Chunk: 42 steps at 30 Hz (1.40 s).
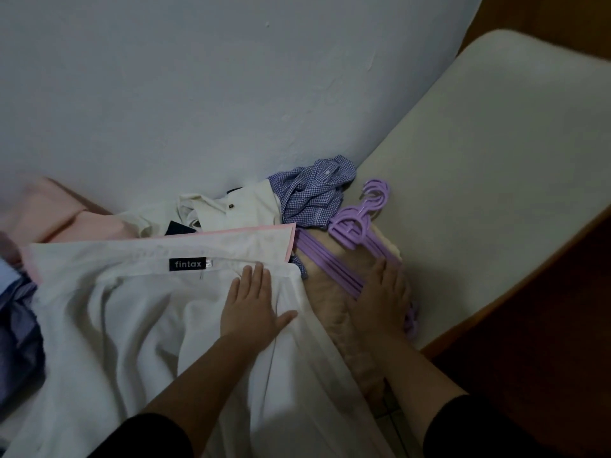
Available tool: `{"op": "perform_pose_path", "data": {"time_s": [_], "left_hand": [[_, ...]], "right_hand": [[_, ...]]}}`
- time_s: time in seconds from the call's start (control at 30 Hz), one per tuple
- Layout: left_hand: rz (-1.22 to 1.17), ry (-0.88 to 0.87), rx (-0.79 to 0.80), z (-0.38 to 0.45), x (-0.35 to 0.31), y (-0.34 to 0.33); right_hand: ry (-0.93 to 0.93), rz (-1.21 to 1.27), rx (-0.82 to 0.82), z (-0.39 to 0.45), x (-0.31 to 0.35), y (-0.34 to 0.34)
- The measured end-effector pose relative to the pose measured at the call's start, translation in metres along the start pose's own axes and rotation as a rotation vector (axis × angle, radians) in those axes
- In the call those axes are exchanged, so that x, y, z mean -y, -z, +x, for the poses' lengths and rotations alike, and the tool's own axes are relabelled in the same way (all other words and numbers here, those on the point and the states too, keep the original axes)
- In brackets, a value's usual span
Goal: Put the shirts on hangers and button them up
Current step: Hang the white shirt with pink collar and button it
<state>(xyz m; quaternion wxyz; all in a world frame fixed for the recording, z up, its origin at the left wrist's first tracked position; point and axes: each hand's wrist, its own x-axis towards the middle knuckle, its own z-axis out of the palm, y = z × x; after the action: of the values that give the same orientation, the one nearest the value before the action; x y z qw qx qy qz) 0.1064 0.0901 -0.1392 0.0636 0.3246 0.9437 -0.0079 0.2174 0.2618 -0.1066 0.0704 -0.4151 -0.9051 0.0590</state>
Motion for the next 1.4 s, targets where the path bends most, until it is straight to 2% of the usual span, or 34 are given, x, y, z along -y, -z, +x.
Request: {"op": "perform_pose_path", "data": {"time_s": [0.13,0.27,0.37,0.5,0.57,0.63,0.73,0.8,0.9,1.03,1.13,1.4], "left_hand": [[-0.021,-0.020,-0.003,-0.006,0.001,0.010],[-0.018,-0.031,-0.010,-0.014,0.003,0.023],[0.002,-0.026,-0.028,-0.025,0.005,0.037],[0.011,-0.010,-0.058,-0.040,0.014,0.058],[0.017,0.011,-0.069,-0.046,0.022,0.065],[0.019,0.037,-0.077,-0.052,0.032,0.070],[0.020,0.070,-0.086,-0.061,0.044,0.076],[0.018,0.086,-0.094,-0.068,0.052,0.079],[0.011,0.113,-0.099,-0.077,0.063,0.081],[-0.017,0.161,-0.102,-0.086,0.078,0.082],[-0.033,0.212,-0.109,-0.093,0.096,0.083],[-0.083,0.330,-0.194,-0.108,0.151,0.077]], "right_hand": [[-0.052,-0.028,-0.024,-0.010,0.006,0.011],[-0.087,-0.106,-0.221,-0.017,0.011,0.023],[-0.081,-0.050,-0.269,-0.022,0.011,0.044],[-0.100,-0.095,-0.455,-0.035,0.005,0.059],[-0.162,-0.078,-0.464,-0.043,0.007,0.063],[-0.240,0.021,-0.365,-0.052,0.011,0.071],[-0.349,0.115,-0.095,-0.069,0.014,0.080],[-0.373,0.180,0.012,-0.084,0.015,0.083],[-0.402,0.447,0.180,-0.104,0.025,0.083],[-0.289,0.552,0.271,-0.118,0.054,0.078],[-0.188,0.439,0.330,-0.119,0.069,0.074],[0.092,0.244,0.365,-0.093,0.067,0.061]]}}
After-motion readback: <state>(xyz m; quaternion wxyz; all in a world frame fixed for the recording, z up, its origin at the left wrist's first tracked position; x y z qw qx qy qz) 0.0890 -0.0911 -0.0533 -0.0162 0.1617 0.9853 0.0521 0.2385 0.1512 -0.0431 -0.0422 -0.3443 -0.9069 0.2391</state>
